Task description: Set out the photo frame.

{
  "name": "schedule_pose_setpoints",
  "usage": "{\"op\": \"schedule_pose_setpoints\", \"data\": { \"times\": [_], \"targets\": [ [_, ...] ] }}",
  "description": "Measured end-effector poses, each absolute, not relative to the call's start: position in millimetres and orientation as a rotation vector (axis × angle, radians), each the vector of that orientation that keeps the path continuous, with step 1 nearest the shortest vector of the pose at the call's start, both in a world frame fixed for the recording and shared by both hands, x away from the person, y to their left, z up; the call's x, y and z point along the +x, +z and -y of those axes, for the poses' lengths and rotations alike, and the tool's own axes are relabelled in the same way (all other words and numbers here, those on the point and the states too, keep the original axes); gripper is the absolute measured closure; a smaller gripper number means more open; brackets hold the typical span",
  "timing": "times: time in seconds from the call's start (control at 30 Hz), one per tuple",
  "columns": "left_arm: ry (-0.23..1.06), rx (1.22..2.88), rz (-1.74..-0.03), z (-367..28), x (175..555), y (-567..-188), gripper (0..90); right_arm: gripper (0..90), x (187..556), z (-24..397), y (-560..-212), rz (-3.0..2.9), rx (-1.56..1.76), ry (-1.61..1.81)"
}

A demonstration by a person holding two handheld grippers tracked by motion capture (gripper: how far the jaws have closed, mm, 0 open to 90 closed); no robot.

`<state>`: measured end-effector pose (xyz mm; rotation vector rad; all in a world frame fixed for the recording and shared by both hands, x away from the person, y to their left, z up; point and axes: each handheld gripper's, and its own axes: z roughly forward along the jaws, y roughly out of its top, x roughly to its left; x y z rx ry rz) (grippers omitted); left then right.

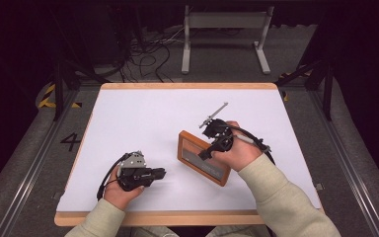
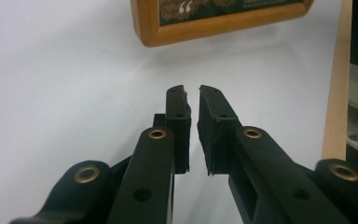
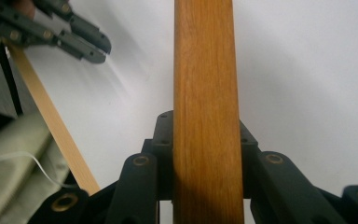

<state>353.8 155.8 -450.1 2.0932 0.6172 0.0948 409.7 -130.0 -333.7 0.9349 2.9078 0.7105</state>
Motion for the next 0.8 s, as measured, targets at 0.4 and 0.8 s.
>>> {"op": "schedule_pose_setpoints", "data": {
  "times": [0.4,0.8],
  "targets": [
    [0.11,2.078,-0.659,-169,346,-451,81.6,71.4,429,111,-313,-3.04,0.339,0.582],
    [0.116,2.077,-0.668,-174,344,-451,81.5,71.4,466,112,-341,-3.126,0.05,0.713]
  ]
}}
